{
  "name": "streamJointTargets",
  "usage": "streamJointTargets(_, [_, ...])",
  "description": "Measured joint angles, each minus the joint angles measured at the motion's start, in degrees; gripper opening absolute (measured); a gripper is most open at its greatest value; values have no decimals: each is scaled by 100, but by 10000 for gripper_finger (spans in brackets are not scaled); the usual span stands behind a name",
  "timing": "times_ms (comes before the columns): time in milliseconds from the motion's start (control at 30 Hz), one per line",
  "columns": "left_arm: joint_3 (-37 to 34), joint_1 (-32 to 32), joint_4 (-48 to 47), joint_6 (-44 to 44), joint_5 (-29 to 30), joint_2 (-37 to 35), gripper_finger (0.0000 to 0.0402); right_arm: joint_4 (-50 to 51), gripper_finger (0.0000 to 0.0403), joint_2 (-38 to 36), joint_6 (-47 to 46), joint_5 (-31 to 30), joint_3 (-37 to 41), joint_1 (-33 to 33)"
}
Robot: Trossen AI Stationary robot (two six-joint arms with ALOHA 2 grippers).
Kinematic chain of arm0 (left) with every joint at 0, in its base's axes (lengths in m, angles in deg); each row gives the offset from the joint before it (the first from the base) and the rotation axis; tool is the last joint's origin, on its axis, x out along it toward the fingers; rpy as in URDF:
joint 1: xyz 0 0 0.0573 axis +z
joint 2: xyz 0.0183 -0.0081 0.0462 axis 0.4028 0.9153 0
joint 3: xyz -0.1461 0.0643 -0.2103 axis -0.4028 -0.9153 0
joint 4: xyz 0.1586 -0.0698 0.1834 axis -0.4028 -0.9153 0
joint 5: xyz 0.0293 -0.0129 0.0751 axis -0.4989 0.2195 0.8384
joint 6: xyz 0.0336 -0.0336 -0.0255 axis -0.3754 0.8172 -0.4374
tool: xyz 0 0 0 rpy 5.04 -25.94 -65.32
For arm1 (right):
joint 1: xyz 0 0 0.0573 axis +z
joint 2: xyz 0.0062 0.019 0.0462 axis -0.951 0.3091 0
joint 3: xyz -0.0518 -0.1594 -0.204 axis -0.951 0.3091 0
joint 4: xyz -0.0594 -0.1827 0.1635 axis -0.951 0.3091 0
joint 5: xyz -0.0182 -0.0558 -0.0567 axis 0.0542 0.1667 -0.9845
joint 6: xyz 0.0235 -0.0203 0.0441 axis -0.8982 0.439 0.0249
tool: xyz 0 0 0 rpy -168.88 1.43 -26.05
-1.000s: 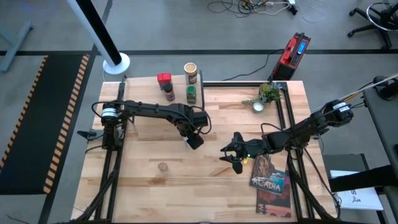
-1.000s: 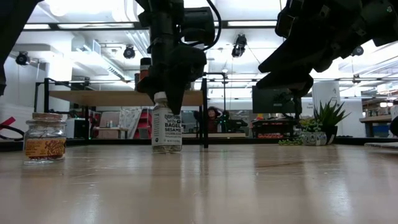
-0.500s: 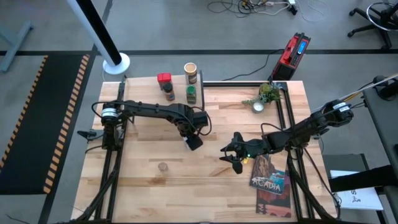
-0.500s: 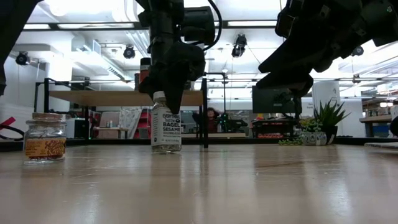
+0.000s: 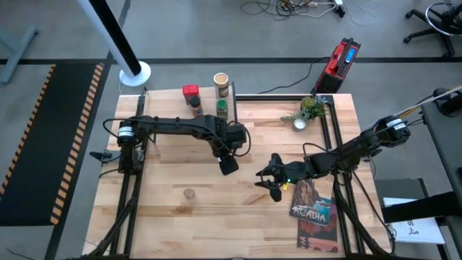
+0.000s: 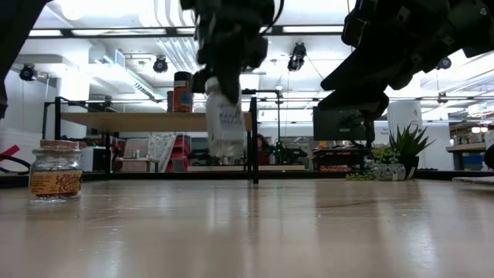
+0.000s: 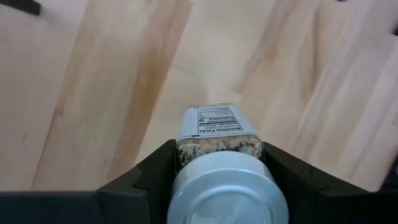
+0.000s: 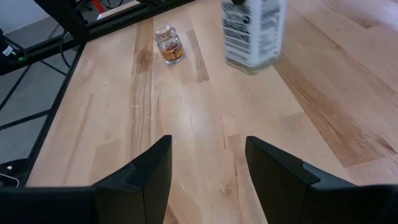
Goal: Shelf spices
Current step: Put the white seasoning bottle on the shelf
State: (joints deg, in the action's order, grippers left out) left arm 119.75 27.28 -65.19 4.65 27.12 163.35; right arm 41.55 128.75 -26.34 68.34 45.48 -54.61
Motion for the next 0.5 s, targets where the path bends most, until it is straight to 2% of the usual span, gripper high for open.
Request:
streamJointTargets(300, [302, -434, -507, 260, 176, 0, 184, 11, 181, 2, 1, 0, 0, 0])
streamJointTargets(500, [128, -836, -737, 325, 721, -184, 186, 15, 181, 2, 0, 0, 0, 0])
